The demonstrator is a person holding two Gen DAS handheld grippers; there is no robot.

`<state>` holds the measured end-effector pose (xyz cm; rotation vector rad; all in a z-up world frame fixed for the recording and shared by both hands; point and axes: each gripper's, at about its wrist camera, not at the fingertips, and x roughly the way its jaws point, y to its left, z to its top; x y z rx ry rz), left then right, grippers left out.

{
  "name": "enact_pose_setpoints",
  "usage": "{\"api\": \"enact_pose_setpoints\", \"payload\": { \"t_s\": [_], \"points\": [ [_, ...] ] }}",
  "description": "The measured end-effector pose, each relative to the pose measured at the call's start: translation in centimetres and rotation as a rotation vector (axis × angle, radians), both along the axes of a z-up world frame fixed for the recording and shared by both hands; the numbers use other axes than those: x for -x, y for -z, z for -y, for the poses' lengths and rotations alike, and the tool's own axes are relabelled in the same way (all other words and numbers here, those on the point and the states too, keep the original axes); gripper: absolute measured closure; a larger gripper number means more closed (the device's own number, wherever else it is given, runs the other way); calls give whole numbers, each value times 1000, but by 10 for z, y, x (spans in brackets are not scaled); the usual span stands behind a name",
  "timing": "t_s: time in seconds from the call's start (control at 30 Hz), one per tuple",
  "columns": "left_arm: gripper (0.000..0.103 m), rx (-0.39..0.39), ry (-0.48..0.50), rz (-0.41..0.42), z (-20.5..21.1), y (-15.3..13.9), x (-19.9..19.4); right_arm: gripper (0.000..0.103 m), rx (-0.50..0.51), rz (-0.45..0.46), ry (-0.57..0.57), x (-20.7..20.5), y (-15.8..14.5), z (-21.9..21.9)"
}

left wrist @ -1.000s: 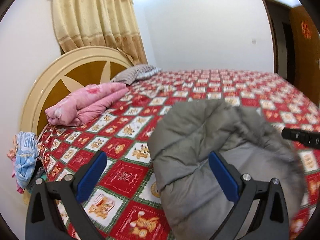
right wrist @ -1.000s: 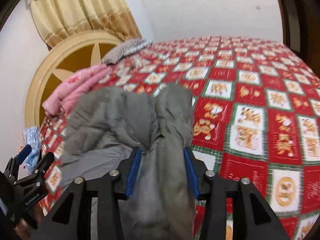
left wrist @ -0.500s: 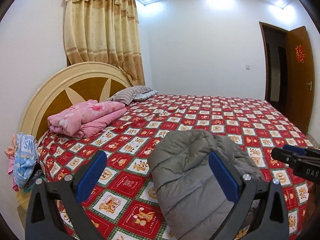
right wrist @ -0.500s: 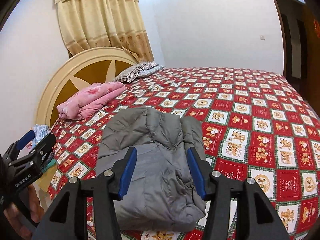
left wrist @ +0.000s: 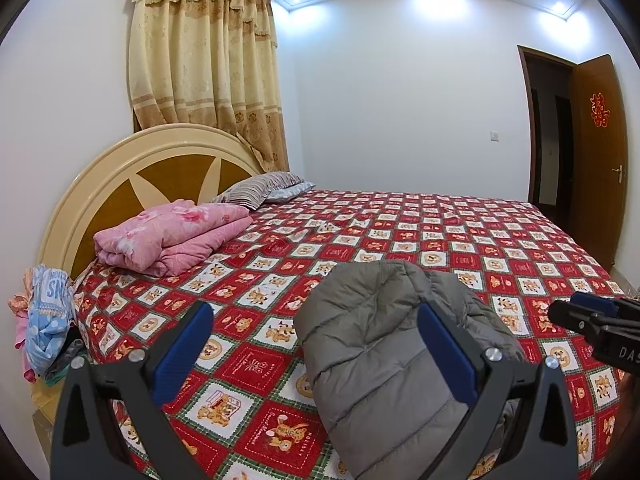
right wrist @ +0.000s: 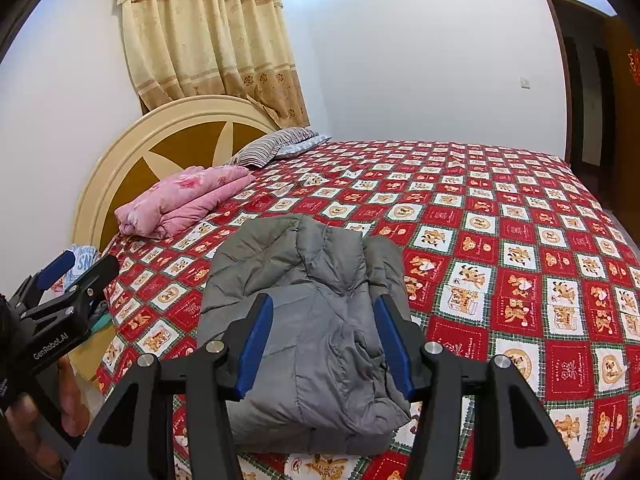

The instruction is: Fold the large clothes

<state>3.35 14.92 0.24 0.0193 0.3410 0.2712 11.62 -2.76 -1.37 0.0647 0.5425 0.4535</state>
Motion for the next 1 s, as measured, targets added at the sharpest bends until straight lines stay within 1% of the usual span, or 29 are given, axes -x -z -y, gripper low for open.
{"api": "enact_pose_setpoints", "payload": {
  "t_s": [0.2, 1.0],
  "points": [
    [0, -2, 2, 8, 1, 1, -1, 49, 4, -1, 0, 1, 0, 2],
    [0, 1, 3, -6, 3, 8, 1, 49, 4, 6, -9, 5, -1, 1]
  ]
}}
